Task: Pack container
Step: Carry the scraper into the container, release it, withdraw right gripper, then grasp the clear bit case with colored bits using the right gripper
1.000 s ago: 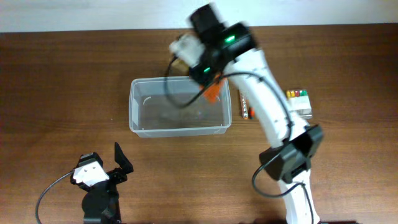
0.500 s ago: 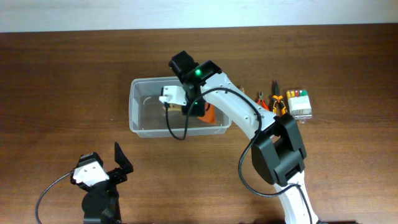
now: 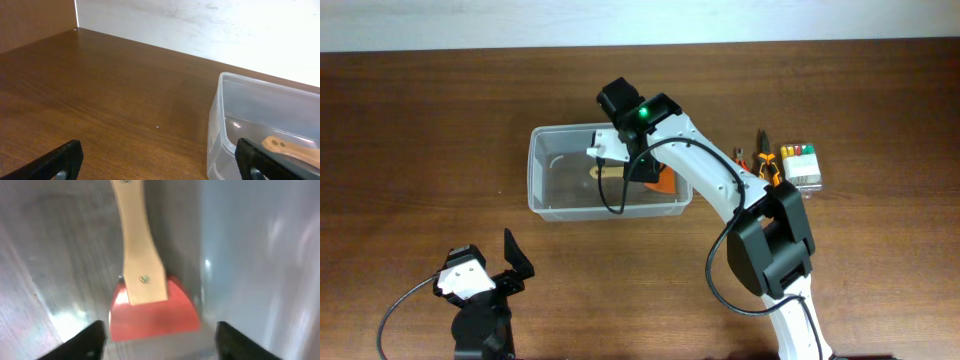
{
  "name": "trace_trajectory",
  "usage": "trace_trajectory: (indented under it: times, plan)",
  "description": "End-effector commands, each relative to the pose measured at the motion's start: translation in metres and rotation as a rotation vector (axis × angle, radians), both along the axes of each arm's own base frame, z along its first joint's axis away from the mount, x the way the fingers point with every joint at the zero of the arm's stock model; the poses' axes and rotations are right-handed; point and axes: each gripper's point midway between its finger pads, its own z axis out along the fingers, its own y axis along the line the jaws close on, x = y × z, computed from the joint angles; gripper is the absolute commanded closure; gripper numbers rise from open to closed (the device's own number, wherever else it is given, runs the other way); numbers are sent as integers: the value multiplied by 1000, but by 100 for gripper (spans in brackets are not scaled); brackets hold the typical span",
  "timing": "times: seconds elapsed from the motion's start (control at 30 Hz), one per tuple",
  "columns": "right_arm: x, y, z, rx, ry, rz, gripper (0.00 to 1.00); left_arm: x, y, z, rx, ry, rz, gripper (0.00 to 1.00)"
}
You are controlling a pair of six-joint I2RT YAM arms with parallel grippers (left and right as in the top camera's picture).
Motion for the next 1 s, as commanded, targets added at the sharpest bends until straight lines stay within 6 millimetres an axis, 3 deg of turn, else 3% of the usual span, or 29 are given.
trace_trajectory:
  times: [0.0,0.1,0.23,0.37,0.47,0.53,0.67,0.83,0.97]
  plan:
    - [10,0,98,73,-198,-102,22,0,0,-1,9,4,-2,1]
    - [0,-10,153,161,-243,-224,18,0,0,-1,9,4,-2,1]
    - [-9,-46,215,295,-274,-404,8,0,0,-1,9,4,-2,1]
    - [-11,-86,247,504,-190,-531,11,0,0,-1,9,4,-2,1]
    - [6,-137,250,646,-126,-763,10,0,0,-1,9,4,-2,1]
    - [21,-183,237,669,-109,-961,14,0,0,-1,9,4,-2,1]
    - [38,-265,185,616,-47,-1226,18,0,0,-1,9,4,-2,1]
    - [35,-321,90,476,122,-1410,20,0,0,-1,9,4,-2,1]
    - [29,-341,21,355,213,-1476,21,0,0,-1,9,4,-2,1]
